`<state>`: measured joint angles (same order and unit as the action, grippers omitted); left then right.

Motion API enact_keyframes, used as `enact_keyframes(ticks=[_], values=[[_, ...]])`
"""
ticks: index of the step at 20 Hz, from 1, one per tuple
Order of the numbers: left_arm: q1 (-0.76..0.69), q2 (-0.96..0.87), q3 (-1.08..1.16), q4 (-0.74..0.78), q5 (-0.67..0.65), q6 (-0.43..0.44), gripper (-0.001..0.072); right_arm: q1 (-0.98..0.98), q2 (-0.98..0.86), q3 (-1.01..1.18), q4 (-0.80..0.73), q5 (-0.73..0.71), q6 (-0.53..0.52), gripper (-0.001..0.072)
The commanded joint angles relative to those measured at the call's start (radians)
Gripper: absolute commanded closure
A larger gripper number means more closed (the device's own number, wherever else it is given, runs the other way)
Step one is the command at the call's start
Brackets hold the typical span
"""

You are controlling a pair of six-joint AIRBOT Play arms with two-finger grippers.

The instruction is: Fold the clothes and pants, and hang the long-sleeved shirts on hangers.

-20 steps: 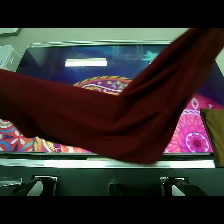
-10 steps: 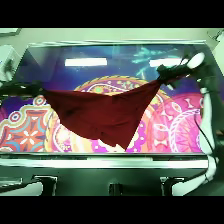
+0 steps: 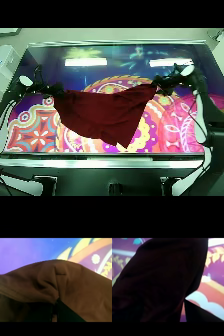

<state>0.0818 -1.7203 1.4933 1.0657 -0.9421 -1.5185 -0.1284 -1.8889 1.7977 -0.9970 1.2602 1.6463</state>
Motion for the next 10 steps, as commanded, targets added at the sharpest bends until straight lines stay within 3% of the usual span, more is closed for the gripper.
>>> enact_keyframes(ticks=[1,3,4,10], values=[[-0.008,-0.013,0.027,0.000,-0.063,0.000,0.0685,-0.101,0.068,-0.028,0.131,0.365,-0.290,0.0165],[-0.008,-0.013,0.026,-0.001,-0.082,0.000,0.0685,-0.141,0.101,-0.109,0.213,0.388,-0.308,0.0203],[-0.008,-0.013,0.026,-0.003,-0.099,0.000,0.0685,-0.156,0.165,-0.286,0.259,0.405,-0.351,0.0296],[-0.011,-0.013,0.027,-0.021,-0.114,0.000,0.0685,-0.082,0.464,-1.007,0.318,0.196,-0.531,0.0233]])
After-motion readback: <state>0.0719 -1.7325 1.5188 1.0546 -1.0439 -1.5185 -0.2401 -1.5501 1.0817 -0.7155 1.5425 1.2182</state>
